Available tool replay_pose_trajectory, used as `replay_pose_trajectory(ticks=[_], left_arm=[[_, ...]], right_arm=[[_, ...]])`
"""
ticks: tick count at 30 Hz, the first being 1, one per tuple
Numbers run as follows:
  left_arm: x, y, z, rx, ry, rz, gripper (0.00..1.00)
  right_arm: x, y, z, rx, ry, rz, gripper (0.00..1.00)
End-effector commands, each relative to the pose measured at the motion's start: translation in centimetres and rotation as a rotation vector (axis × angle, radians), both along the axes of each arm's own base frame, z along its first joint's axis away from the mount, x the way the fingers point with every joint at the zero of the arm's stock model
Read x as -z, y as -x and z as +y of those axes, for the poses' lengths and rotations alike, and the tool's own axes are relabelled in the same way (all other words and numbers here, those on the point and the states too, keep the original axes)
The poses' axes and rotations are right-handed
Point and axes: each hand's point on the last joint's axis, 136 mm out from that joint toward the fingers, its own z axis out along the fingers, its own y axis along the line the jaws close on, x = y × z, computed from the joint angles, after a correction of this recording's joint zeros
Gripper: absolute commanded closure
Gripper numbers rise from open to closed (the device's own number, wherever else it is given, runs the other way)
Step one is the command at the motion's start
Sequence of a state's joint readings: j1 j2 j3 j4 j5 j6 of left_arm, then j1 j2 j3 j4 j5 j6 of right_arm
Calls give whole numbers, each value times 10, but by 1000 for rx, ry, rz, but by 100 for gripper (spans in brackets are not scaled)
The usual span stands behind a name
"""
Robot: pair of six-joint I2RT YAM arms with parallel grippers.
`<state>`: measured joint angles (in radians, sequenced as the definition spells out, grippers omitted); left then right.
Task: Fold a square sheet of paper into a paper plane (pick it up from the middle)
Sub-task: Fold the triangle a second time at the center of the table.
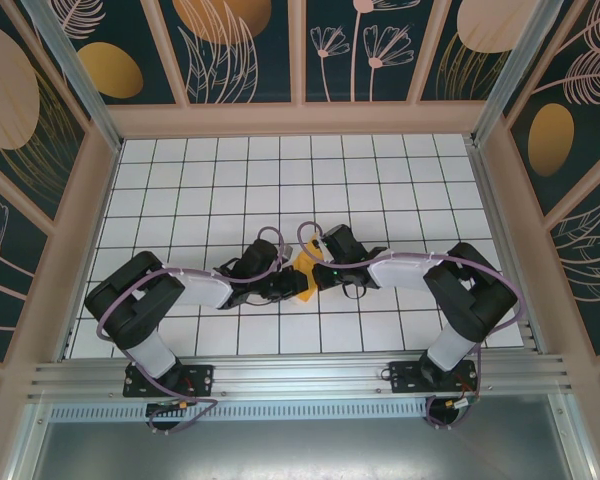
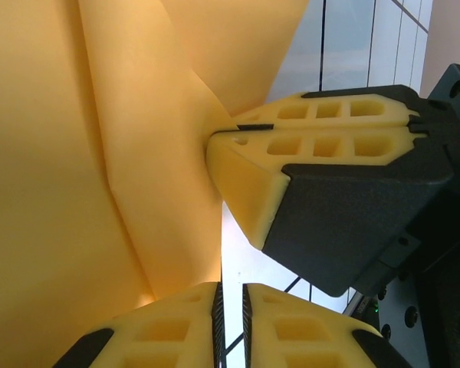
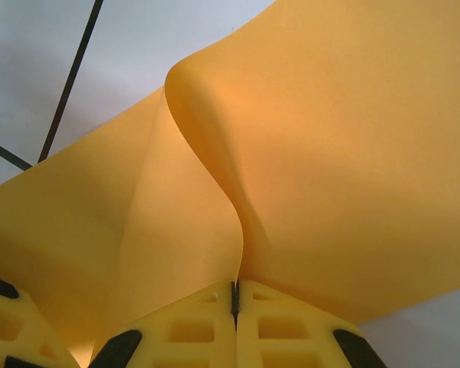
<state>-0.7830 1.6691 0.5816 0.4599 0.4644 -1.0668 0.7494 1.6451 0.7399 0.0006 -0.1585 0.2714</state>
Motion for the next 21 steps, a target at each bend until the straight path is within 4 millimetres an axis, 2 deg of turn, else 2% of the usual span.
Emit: replay_pose_trajectory(ticks=[1,13,21], left_arm=[[6,6,-5,31,-6,13,82],[36,25,14,62,-136,55,84],[39,31,14,101,-176,55,84]], right_arm=[[20,4,-14,31,70,56,93],[19,3,-13,30,73,54,93],[19,2,-13,33,73,57,93]])
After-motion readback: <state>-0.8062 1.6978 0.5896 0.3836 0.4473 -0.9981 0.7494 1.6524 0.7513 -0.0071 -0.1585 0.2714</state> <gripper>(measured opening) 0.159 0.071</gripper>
